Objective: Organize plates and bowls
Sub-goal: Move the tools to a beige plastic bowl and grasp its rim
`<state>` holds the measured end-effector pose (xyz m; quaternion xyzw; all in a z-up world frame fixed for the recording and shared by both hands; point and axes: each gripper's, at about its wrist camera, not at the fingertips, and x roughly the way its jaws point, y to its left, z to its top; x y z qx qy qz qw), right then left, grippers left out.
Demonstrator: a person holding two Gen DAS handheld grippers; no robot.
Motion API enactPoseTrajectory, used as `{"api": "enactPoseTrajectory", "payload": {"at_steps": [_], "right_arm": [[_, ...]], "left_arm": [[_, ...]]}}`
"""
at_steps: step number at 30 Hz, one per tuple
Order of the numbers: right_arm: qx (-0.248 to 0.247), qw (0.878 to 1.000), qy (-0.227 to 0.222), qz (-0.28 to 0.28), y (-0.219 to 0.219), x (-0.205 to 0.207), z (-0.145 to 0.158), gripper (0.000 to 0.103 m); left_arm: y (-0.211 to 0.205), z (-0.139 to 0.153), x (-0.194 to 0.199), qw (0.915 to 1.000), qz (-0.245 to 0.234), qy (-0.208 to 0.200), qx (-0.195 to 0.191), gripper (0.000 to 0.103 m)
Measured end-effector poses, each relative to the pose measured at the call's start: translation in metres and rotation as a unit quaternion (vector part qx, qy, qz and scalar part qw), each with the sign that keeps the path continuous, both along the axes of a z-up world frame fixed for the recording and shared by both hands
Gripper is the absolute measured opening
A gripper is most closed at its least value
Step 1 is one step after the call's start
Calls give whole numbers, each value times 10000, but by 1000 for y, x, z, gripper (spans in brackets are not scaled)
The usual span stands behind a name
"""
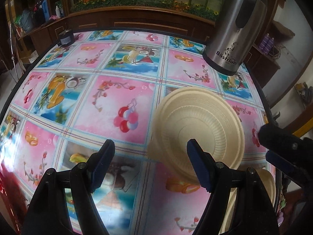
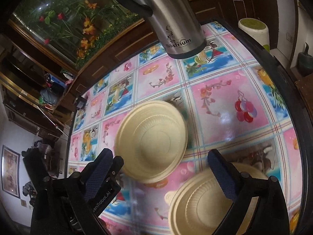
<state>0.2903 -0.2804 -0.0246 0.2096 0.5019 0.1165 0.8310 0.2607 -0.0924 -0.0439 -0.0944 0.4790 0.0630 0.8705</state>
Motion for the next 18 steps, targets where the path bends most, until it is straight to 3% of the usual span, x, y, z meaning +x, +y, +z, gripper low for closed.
{"api": "enactPoseTrajectory", "payload": {"at_steps": [14, 18], "right_arm": [[-382, 9982, 463, 9, 8, 33, -38, 83], [-469, 9973, 561, -4, 10, 35, -45, 75]], "left_arm": [[-4, -20, 17, 10000, -22, 66, 62, 75], [-5, -26, 19, 9997, -78, 139, 202, 47]]}}
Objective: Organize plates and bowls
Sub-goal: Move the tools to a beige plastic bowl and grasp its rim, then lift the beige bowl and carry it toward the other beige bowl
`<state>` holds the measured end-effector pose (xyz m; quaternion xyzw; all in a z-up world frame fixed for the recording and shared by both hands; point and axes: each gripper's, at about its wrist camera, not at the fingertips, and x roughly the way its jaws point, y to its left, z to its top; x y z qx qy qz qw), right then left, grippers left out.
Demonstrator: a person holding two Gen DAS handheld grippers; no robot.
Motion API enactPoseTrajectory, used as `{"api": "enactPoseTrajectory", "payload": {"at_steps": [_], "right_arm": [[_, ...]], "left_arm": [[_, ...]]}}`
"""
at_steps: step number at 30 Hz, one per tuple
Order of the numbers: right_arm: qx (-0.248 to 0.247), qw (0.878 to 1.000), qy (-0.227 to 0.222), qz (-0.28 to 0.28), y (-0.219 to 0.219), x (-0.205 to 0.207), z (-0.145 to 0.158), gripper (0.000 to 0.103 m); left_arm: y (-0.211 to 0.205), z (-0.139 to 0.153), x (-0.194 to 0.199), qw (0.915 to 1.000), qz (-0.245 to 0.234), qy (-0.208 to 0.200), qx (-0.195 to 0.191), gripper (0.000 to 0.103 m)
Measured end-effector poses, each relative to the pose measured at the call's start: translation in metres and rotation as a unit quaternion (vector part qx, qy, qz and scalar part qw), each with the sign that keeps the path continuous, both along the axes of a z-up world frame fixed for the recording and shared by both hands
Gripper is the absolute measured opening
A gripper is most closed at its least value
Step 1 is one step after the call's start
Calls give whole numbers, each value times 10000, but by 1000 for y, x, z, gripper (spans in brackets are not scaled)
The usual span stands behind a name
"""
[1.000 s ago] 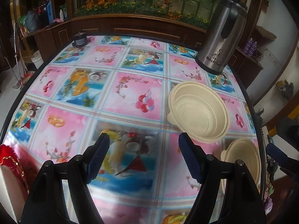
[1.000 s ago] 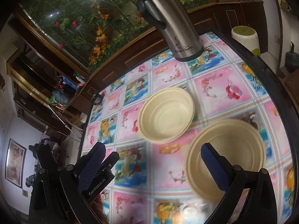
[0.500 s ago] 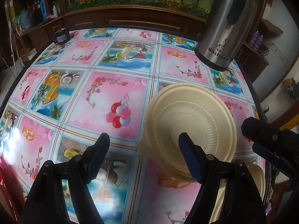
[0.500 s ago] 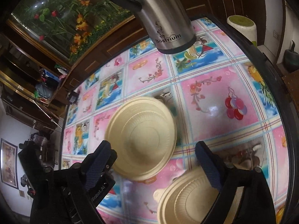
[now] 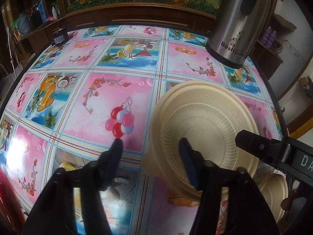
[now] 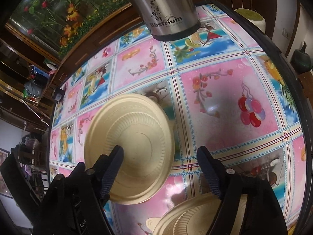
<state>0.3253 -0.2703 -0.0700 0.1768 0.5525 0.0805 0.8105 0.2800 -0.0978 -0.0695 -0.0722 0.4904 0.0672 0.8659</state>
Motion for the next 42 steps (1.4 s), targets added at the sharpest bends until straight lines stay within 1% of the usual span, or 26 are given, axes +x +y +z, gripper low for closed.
{"api": "enactPoseTrajectory", "payload": {"at_steps": [1, 2, 3, 4, 5, 6, 7, 9, 11, 18, 25, 32, 42], "right_arm": [[-43, 10000, 29, -2, 1, 1, -2, 73], [-91, 9999, 78, 6, 2, 1, -5, 68], [-113, 9999, 104, 7, 3, 2, -6, 62], [-146, 9998, 133, 5, 3, 2, -8, 59], [-189, 9997, 161, 3, 4, 2, -10, 50], [-216, 9996, 192, 3, 4, 2, -12, 38], [-235, 9995, 215, 1, 4, 2, -14, 31], [-218, 9994, 250, 24, 4, 2, -16, 20], [-218, 9995, 234, 43, 5, 0, -16, 11], [-167, 9998, 29, 86, 11, -8, 0, 11], [-131, 9995, -206, 217, 25, -28, 22, 10], [-65, 9985, -384, 379, 42, -64, 40, 10], [-49, 9965, -611, 573, 61, -128, 53, 11]], "left_arm": [[1, -3, 1, 10000, -9, 44, 8, 39], [1, -6, 1, 10000, -23, 77, 3, 35], [2, -7, 2, 9999, -19, 96, 21, 29], [3, -9, 2, 9999, -8, 116, 38, 27], [3, -9, 2, 9999, -3, 106, 31, 27], [4, -8, 1, 10000, -20, 91, 27, 26], [3, -8, 1, 10000, -45, 83, 25, 25], [2, -4, 0, 9999, -74, 71, -2, 24], [2, -2, -1, 9999, -103, 45, 8, 24], [12, 15, -13, 9999, -37, -125, 42, 24], [29, 33, -39, 9996, 56, -285, 20, 24], [45, 47, -79, 9990, 82, -446, 45, 24], [64, 52, -139, 9982, 23, -596, 21, 24]]}}
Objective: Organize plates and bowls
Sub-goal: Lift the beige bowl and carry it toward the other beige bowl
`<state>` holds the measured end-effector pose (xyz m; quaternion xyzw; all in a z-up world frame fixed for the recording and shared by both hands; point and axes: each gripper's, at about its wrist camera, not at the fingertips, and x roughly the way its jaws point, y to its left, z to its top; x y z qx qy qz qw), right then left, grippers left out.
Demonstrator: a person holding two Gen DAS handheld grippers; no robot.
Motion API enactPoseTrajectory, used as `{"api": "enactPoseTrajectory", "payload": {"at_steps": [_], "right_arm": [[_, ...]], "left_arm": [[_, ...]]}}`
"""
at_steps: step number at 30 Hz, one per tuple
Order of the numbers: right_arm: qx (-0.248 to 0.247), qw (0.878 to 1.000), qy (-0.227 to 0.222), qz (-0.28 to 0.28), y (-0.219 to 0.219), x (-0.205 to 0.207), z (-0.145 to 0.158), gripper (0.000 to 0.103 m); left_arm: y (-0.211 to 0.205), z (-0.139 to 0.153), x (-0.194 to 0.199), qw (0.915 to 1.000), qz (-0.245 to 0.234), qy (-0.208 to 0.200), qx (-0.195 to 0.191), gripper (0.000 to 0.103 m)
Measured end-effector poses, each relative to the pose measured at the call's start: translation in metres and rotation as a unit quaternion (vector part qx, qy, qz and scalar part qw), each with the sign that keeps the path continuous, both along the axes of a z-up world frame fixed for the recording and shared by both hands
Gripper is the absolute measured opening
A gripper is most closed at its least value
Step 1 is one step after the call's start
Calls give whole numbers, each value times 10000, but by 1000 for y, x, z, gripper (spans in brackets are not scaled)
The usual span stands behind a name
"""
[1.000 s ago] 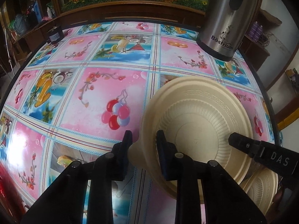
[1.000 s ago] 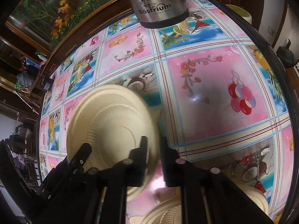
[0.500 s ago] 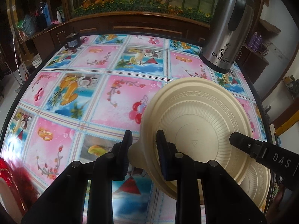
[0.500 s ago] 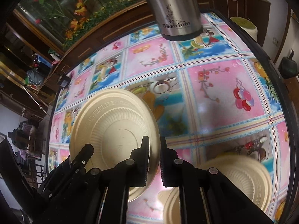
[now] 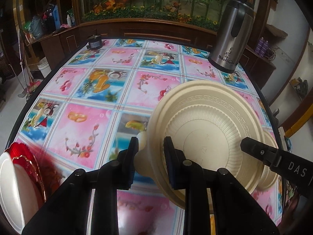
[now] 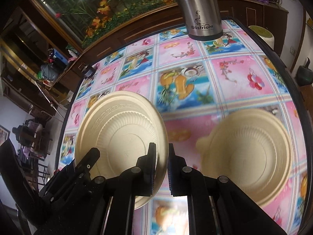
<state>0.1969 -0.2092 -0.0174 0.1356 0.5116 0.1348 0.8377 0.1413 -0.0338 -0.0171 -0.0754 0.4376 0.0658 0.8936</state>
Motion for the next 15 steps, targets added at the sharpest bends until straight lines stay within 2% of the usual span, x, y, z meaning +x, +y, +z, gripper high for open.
{"api": "enactPoseTrajectory", "payload": {"at_steps": [15], "right_arm": [[144, 9998, -70, 111, 9, -70, -5, 11]], "left_arm": [[16, -5, -58, 9998, -200, -59, -54, 24]]}}
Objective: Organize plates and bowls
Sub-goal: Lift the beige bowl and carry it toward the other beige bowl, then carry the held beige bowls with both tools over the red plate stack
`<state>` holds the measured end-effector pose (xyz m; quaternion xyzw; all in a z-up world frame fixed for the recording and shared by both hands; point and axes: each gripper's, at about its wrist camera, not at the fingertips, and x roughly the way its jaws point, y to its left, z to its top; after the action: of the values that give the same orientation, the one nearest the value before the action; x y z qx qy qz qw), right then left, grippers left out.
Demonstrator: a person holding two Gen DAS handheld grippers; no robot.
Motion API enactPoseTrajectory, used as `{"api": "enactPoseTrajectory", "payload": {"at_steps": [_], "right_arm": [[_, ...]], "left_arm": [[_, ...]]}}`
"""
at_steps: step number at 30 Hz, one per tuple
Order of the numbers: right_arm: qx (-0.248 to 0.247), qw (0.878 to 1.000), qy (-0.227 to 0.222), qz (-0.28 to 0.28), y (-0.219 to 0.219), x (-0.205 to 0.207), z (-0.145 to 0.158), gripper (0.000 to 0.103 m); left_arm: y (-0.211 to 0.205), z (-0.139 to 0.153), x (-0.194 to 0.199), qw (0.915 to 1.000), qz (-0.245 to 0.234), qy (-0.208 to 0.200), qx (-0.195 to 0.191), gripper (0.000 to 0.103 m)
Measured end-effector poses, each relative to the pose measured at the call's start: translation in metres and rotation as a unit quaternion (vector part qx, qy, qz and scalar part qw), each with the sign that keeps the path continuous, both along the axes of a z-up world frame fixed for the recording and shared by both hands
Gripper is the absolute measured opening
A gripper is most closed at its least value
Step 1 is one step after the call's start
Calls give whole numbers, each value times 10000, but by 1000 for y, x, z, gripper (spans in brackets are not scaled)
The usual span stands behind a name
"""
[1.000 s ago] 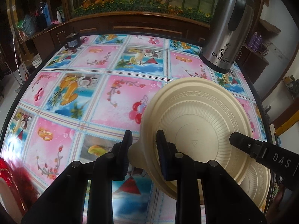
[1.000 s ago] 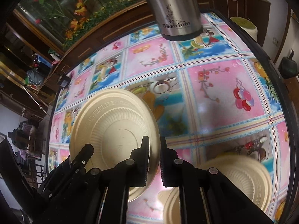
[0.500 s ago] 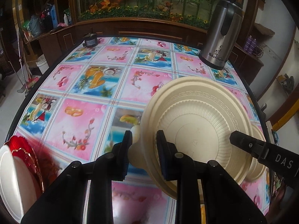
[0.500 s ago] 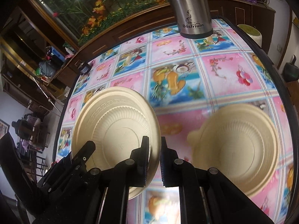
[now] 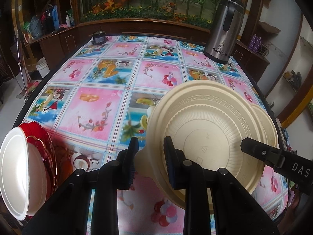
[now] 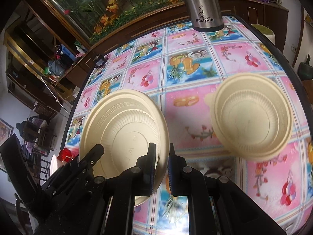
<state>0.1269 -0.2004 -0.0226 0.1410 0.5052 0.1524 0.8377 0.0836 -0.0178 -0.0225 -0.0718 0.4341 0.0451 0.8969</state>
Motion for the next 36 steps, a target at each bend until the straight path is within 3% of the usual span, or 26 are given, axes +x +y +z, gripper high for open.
{"api": "enactPoseTrajectory", "payload": {"at_steps": [16, 36], "right_arm": [[212, 9996, -55, 179, 18, -43, -3, 11], [319, 9979, -218, 525, 48, -65, 8, 11]], "left_arm": [[24, -2, -39, 10000, 15, -44, -35, 24], [55, 9, -68, 9994, 272, -204, -78, 24]]}}
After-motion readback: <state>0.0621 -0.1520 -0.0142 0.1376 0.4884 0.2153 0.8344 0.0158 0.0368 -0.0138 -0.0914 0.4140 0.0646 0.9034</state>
